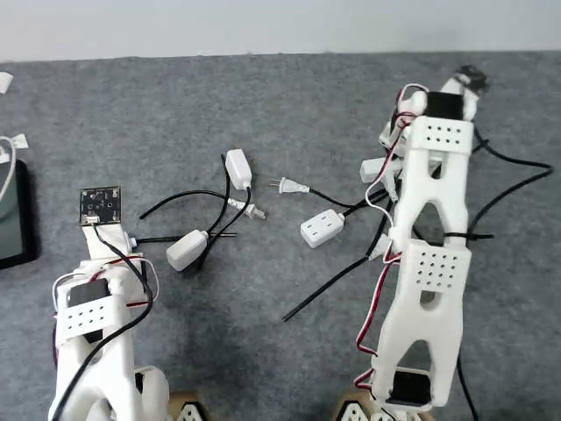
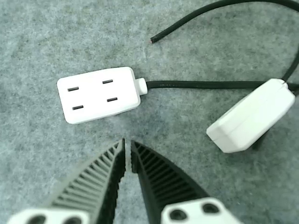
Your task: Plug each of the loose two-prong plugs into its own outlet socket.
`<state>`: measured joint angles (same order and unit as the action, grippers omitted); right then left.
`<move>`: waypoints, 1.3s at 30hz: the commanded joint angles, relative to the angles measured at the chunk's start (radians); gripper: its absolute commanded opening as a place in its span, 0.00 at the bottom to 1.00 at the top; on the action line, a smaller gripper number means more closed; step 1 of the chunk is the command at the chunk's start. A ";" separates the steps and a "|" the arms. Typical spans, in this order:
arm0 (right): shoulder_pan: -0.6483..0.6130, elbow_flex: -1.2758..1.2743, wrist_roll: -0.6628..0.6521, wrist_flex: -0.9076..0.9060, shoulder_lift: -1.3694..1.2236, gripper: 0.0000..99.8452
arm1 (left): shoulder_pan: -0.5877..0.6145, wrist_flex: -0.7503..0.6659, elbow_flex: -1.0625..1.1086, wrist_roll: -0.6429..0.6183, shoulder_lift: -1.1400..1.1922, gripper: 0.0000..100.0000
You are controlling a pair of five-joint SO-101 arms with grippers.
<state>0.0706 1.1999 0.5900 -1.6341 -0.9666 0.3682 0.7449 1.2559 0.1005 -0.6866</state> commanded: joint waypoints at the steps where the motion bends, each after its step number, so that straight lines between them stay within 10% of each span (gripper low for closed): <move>1: -0.033 0.075 -0.009 0.056 0.018 0.23 | -0.009 -0.025 -0.012 0.006 -0.021 0.01; 30: -0.084 0.055 -0.115 0.240 -0.185 0.23 | -0.009 -0.021 -0.012 0.008 -0.020 0.01; 39: -0.079 0.101 -0.140 0.122 -0.142 0.00 | -0.008 -0.020 -0.010 0.008 -0.021 0.01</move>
<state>-0.0138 1.2152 0.4626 -1.4638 -1.1600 0.3682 0.7449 1.2559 0.1005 -0.6866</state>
